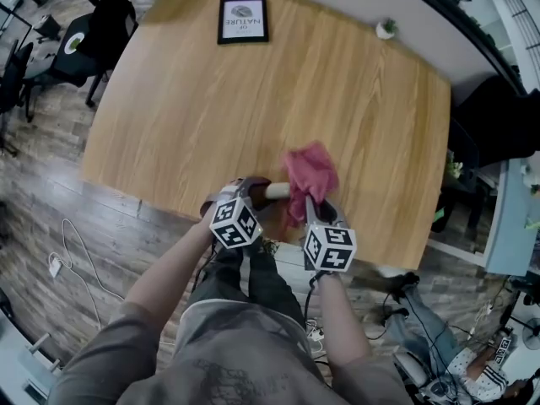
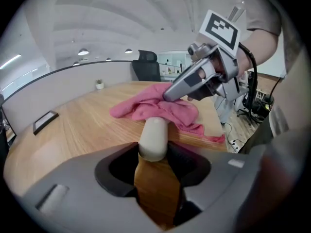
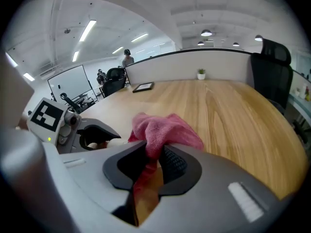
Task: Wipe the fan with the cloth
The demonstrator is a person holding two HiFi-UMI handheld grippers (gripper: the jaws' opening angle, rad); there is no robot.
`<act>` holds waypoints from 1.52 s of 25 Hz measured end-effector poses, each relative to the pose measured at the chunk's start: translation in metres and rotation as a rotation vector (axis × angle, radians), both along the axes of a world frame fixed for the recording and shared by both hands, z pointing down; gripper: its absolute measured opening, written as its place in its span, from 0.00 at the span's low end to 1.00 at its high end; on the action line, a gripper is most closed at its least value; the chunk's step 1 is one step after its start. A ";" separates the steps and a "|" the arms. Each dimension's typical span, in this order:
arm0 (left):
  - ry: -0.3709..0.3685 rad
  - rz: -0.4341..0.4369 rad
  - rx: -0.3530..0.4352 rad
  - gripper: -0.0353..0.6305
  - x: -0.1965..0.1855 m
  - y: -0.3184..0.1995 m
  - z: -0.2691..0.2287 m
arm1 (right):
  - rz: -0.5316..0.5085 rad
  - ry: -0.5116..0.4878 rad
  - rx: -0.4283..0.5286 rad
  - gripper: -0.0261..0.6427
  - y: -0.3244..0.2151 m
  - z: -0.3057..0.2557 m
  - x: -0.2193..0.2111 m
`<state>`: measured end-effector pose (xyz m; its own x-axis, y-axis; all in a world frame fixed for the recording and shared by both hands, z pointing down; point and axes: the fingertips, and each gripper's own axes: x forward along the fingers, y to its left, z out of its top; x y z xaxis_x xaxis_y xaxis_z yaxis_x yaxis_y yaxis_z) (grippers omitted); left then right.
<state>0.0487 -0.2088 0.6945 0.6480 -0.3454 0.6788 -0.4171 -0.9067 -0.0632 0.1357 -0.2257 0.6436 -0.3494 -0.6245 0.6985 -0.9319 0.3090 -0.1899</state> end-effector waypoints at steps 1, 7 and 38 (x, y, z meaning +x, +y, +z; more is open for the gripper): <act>-0.001 -0.001 -0.013 0.34 0.000 0.000 0.000 | 0.017 0.016 0.000 0.15 0.000 0.000 0.008; -0.007 -0.008 -0.090 0.34 -0.002 0.000 0.002 | 0.163 0.023 -0.031 0.15 -0.002 -0.009 0.049; 0.417 -0.211 0.374 0.15 -0.036 -0.043 -0.391 | 0.065 -0.185 0.678 0.15 -0.001 -0.385 0.040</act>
<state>0.0125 -0.2522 0.3037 0.7253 -0.6620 0.1889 -0.6438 -0.7495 -0.1545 0.1761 -0.2269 0.2589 -0.3720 -0.9247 0.0809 -0.9235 0.3599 -0.1328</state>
